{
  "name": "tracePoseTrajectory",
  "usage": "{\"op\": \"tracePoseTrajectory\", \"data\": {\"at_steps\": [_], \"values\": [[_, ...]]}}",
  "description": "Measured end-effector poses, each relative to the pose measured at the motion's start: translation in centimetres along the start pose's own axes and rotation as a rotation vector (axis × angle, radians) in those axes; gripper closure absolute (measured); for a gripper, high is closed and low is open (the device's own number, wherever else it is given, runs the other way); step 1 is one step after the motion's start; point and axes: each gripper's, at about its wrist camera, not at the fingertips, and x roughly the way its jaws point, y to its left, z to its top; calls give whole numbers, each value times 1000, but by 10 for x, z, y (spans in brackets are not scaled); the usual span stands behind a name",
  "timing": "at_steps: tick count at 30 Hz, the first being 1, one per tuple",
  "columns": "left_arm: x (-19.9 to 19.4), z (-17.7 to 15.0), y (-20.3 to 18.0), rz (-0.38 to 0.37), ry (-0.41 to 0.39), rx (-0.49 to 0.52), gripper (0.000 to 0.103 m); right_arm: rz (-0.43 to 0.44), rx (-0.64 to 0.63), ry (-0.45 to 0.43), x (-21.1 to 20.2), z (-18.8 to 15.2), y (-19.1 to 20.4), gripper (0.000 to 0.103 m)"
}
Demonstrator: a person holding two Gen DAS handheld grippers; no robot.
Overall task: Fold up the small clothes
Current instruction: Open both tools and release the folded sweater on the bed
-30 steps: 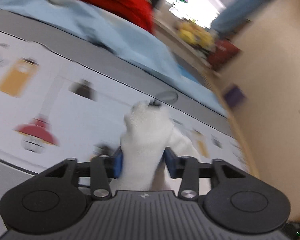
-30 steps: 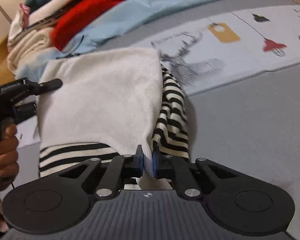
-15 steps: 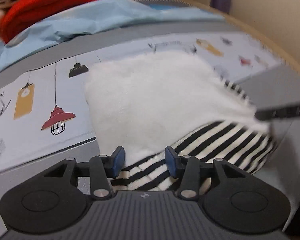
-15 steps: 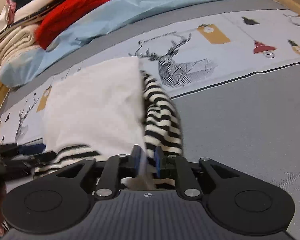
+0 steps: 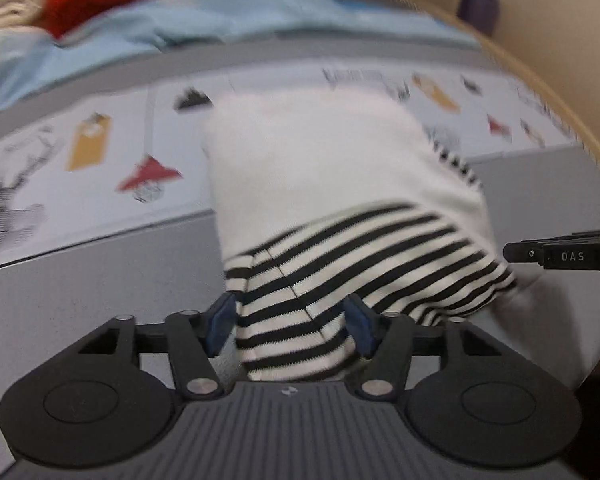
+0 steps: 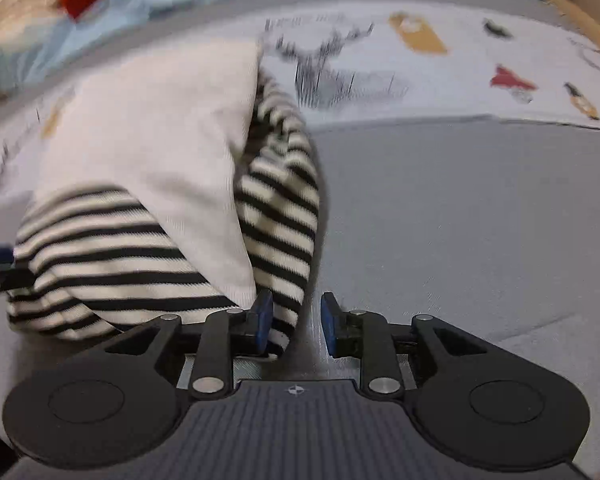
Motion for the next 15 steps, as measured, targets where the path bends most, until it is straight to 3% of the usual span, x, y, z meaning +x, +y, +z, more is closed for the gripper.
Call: {"op": "tracePoseTrajectory", "data": {"at_steps": [2,8,10,12,15], "values": [[-28,-8,-7,27,-66,-3,15,16,11,-78,-23,-2,0,72],[-118,-50,-35,-2,-288,-17,9,17,-88,-327,-111,-39,11,46],[-137,-67,-44,41,-372,-6,9,39,-85,-399,-137,-61,14,35],[-147,-78,-45,55,-395,-41,7,43,-64,-463,-160,-75,16,17],[-151,-90,-43,84,-365,-149,7,30,-41,-550,-187,-99,18,11]]}}
